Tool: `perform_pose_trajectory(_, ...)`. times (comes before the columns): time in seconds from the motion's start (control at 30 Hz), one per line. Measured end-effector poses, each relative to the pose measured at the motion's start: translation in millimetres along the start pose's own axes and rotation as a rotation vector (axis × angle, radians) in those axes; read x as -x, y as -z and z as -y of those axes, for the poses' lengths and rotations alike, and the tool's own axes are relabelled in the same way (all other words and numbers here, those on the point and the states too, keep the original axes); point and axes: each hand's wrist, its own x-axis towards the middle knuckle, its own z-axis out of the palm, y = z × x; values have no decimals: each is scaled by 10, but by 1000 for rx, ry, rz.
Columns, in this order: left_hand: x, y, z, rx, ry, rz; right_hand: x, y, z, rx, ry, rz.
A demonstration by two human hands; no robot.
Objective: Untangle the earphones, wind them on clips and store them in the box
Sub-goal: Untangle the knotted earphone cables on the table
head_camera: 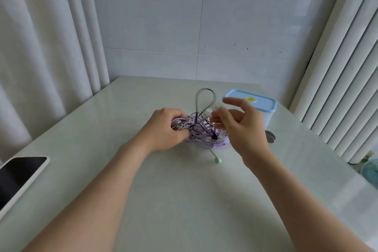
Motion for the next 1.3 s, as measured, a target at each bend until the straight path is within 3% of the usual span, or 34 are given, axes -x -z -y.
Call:
perform_pose_trajectory(0.1,7,-10,-38,63,41,-8,39,7,6,83,65,113)
perform_pose_trajectory(0.27,7,-37,-56,191,91,11,68,-47,-105,679,455,162)
perform_pose_trajectory(0.53,-48,-46,-32,411,187,47,40,12,-171,892,403,196)
perform_pose_trajectory(0.7,-59,-61,-43,465,185,95,51,-12,-148,820,358,173)
perform_pose_trajectory(0.87,-66,-85,-27,503,134,28,74,-42,-107,864,323,160)
perform_pose_trajectory(1.0,-35,-115,-59,571,64,-31,76,-55,-98,765,349,150)
perform_pose_trajectory(1.3,-23,-67,-168,645,220,9,65,-85,-89,614,294,121)
